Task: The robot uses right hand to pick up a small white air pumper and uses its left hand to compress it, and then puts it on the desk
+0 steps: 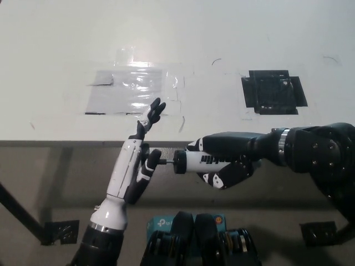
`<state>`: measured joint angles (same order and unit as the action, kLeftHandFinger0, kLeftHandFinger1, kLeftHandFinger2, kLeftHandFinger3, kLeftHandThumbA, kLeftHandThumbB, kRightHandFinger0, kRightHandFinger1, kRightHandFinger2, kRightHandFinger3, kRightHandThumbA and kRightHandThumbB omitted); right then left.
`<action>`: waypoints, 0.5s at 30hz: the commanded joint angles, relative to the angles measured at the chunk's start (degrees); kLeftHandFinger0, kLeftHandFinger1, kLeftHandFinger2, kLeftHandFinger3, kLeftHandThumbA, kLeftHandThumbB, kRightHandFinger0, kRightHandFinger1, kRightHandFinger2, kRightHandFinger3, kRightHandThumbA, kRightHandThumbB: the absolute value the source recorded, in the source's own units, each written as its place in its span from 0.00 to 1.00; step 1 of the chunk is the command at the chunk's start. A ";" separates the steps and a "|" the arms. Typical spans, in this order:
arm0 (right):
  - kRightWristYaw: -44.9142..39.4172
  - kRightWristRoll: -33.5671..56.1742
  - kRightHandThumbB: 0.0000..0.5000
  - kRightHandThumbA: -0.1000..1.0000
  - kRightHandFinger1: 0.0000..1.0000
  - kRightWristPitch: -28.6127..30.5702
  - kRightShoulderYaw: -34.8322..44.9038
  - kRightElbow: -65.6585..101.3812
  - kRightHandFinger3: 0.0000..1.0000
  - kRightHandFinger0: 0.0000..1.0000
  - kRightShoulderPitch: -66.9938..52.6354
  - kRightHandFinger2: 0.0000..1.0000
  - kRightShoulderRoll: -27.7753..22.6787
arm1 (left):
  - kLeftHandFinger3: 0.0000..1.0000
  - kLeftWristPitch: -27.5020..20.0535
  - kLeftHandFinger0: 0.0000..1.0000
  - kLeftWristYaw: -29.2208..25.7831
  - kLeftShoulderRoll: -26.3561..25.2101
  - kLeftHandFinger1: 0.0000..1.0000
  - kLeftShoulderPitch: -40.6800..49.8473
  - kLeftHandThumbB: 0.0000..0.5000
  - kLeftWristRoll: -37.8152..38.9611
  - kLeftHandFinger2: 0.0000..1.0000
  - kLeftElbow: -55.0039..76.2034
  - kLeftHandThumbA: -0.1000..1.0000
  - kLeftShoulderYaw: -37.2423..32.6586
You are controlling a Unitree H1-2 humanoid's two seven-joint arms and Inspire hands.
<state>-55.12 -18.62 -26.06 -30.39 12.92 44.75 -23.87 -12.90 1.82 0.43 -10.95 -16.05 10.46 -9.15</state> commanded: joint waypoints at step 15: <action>0.95 0.91 0.30 0.00 0.48 0.68 0.64 0.34 0.53 0.37 3.68 0.46 1.45 | 1.00 1.19 1.00 0.37 2.05 1.00 -2.72 0.66 -2.55 1.00 0.94 1.00 -2.29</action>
<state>-55.09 -18.67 -26.01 -30.53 12.69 44.85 -23.57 -11.97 1.82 1.37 -12.13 -17.92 10.46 -9.97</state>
